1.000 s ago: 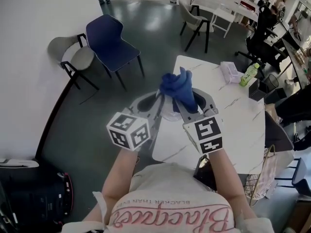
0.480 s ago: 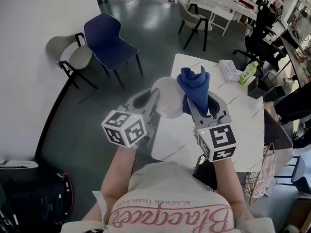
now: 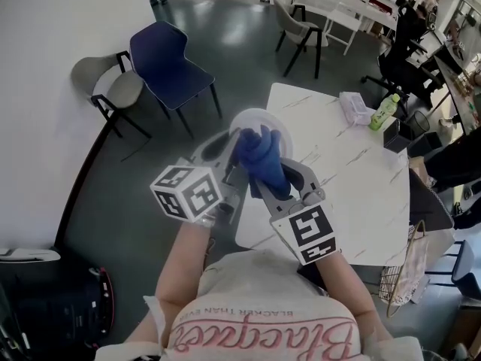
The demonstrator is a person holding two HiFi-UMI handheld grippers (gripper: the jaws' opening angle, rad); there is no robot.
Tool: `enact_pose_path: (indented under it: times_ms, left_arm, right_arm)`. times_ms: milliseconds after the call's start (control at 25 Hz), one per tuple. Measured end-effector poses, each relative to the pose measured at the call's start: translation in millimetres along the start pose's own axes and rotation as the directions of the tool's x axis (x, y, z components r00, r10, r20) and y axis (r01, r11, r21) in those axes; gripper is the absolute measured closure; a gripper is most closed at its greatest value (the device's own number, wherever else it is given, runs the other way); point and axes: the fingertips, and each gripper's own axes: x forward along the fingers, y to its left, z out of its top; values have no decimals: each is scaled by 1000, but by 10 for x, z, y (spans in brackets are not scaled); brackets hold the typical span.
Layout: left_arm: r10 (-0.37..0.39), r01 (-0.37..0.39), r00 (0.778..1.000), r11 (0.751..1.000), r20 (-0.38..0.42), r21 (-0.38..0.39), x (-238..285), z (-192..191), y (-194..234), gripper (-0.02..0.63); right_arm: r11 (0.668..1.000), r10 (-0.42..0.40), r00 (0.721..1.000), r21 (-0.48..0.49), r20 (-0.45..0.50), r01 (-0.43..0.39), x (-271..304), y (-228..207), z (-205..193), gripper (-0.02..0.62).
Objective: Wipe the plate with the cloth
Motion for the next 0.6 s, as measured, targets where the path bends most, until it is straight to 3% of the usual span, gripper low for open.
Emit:
enact_pose_path:
  times_ms: [240, 600]
  left_arm:
    - [-42, 44, 999, 995, 23, -90, -69, 1, -31, 588]
    - [-77, 79, 997, 994, 28, -75, -51, 14, -107, 588]
  right_arm:
    - [999, 20, 998, -25, -60, -21, 99, 38, -167, 460]
    - [994, -107, 989, 16, -105, 110, -91, -475, -362, 460]
